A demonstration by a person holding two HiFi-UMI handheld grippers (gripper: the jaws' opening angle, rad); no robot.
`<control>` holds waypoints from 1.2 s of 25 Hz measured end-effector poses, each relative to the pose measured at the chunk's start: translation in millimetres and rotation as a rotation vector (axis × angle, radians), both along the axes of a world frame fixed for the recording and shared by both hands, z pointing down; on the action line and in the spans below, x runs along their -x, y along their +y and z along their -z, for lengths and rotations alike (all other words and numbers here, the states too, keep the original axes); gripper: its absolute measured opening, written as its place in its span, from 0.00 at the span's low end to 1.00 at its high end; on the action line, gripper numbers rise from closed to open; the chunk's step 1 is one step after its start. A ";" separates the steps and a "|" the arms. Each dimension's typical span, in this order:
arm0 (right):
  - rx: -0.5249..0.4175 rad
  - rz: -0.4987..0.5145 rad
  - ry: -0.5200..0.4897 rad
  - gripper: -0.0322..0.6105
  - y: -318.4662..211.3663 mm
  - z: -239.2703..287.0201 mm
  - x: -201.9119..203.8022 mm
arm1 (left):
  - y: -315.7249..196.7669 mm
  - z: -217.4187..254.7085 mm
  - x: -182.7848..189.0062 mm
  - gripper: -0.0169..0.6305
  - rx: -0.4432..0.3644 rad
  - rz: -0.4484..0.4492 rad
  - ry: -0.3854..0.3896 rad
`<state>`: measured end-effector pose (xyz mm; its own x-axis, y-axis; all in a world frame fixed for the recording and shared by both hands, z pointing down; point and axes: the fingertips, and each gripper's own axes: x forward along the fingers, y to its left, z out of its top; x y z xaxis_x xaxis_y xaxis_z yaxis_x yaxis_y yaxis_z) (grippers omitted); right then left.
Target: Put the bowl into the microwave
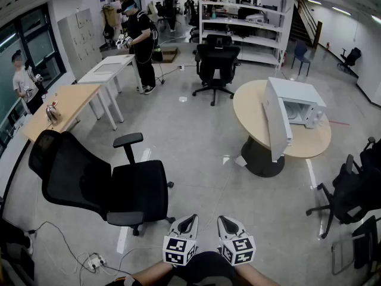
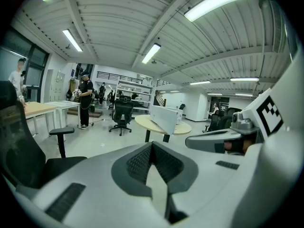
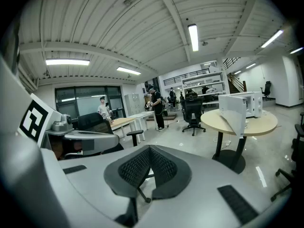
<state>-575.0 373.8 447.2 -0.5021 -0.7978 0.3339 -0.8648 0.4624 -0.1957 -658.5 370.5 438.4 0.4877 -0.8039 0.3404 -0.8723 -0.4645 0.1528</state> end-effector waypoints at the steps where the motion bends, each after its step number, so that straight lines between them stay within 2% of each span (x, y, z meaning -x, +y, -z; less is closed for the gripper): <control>1: -0.002 -0.002 -0.002 0.07 0.3 0.3 -6.5 | 0.3 0.3 -6.4 0.10 -0.001 -0.002 -0.002; 14: -0.022 -0.032 -0.028 0.07 -7.0 2.1 -91.9 | -7.7 4.0 -90.1 0.10 -0.018 -0.027 -0.036; 25: -0.028 -0.113 -0.025 0.07 8.2 -7.6 -180.4 | 3.2 -8.1 -180.6 0.10 -0.017 -0.107 -0.032; 30: -0.034 -0.149 -0.027 0.07 14.6 -7.7 -205.3 | 5.8 -6.5 -204.3 0.10 -0.028 -0.134 -0.029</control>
<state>-369.8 388.4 454.9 -0.3854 -0.8749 0.2933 -0.9191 0.3359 -0.2060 -454.3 376.2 444.9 0.5818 -0.7416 0.3339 -0.8059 -0.5810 0.1138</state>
